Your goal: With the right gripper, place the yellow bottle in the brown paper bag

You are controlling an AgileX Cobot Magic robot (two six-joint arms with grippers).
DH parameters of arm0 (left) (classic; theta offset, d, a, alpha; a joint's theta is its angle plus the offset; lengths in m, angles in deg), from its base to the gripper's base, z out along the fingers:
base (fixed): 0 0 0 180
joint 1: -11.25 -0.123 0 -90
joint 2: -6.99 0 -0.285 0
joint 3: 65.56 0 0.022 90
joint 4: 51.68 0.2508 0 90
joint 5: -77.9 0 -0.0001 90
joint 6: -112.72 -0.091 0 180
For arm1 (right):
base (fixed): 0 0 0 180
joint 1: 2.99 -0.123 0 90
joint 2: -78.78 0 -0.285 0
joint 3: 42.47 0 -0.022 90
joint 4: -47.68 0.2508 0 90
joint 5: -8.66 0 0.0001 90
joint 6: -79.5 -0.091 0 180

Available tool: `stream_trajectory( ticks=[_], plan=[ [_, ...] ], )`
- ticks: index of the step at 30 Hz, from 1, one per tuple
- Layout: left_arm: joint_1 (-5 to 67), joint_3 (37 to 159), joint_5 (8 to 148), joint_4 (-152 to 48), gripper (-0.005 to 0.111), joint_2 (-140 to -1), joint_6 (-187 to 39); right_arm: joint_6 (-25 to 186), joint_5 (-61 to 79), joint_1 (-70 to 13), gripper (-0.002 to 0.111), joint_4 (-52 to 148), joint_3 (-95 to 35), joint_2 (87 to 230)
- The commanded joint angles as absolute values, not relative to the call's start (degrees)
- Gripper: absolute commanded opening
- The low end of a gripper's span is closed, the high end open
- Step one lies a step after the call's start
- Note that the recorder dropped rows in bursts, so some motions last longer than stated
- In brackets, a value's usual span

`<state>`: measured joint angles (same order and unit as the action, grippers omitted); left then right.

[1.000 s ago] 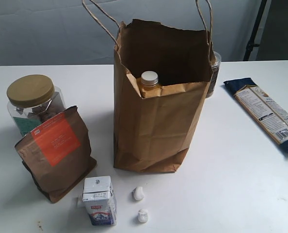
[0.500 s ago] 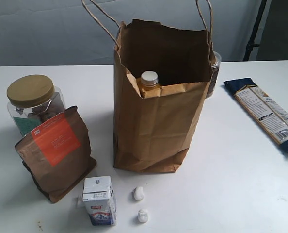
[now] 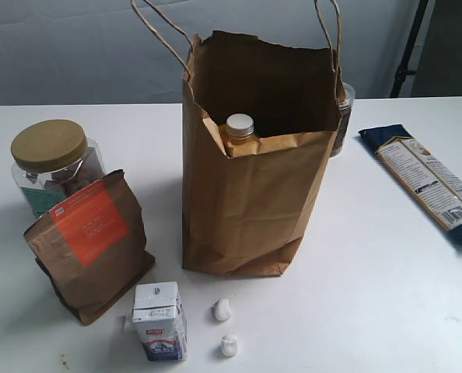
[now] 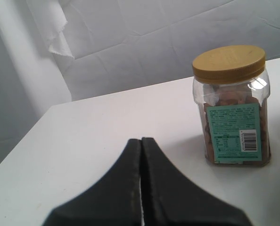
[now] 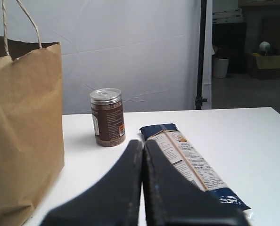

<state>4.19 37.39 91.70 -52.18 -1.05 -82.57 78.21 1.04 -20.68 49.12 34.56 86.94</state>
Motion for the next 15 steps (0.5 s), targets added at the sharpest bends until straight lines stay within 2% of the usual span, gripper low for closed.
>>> stream_trajectory(
  ticks=[1, 15],
  plan=[
    [4.5, 37.2, 91.4, -52.2, 0.0, -0.8, -82.4, 78.6, 0.9, -20.2, 0.0, 48.7, 34.7, 86.6],
    [4.5, 37.2, 91.4, -52.2, 0.0, -0.8, -82.4, 78.7, 0.9, -21.8, 0.0, 48.7, 34.7, 86.6]
  ],
)
